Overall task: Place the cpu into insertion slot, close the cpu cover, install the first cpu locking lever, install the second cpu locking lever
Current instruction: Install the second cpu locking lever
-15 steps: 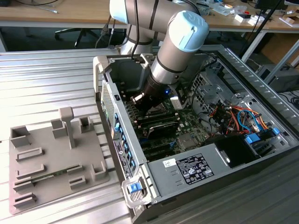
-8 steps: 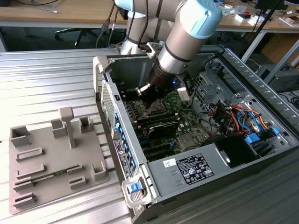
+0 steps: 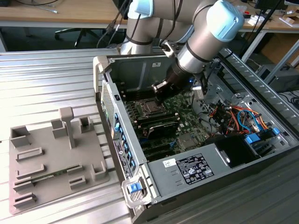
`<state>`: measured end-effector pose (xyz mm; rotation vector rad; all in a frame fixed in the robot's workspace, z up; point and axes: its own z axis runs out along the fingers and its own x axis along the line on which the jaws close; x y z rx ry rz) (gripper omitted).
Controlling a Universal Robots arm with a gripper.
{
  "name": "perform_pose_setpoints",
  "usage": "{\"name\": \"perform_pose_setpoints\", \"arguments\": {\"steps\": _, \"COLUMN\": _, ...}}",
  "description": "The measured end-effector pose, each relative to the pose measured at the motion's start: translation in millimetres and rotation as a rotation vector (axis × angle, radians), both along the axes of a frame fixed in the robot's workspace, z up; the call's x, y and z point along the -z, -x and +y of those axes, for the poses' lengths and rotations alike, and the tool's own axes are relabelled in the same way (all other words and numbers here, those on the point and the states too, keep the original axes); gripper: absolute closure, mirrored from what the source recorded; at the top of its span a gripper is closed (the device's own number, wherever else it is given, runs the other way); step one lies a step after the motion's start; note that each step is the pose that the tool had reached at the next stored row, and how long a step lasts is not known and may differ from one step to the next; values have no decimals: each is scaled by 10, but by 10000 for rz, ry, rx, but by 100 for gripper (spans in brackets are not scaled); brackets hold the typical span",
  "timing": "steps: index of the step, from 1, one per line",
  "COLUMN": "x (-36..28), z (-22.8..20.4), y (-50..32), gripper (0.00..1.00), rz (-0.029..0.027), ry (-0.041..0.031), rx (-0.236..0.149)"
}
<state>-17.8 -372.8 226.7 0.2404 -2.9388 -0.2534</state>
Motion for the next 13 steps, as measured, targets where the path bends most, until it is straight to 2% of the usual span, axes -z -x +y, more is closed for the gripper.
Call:
{"name": "perform_pose_setpoints", "arguments": {"steps": 1, "x": 8, "z": 0, "y": -49, "gripper": 89, "rz": 45, "ry": 5, "rx": 0}}
{"name": "perform_pose_setpoints", "arguments": {"steps": 2, "x": 13, "z": 0, "y": -98, "gripper": 89, "rz": 70, "ry": 51, "rx": 0}}
{"name": "perform_pose_setpoints", "arguments": {"steps": 3, "x": 13, "z": 1, "y": -125, "gripper": 89, "rz": 79, "ry": 164, "rx": -1}}
{"name": "perform_pose_setpoints", "arguments": {"steps": 6, "x": 15, "z": 4, "y": -168, "gripper": 89, "rz": 79, "ry": 705, "rx": 1}}
{"name": "perform_pose_setpoints", "arguments": {"steps": 8, "x": 14, "z": 6, "y": -186, "gripper": 89, "rz": 79, "ry": 1108, "rx": 5}}
{"name": "perform_pose_setpoints", "arguments": {"steps": 9, "x": 15, "z": 11, "y": -197, "gripper": 89, "rz": 80, "ry": 1423, "rx": 5}}
{"name": "perform_pose_setpoints", "arguments": {"steps": 11, "x": 15, "z": 15, "y": -204, "gripper": 89, "rz": 79, "ry": 1776, "rx": 7}}
{"name": "perform_pose_setpoints", "arguments": {"steps": 12, "x": 15, "z": 16, "y": -203, "gripper": 89, "rz": 78, "ry": 1844, "rx": 7}}
{"name": "perform_pose_setpoints", "arguments": {"steps": 13, "x": 14, "z": 19, "y": -191, "gripper": 89, "rz": 80, "ry": 1852, "rx": 7}}
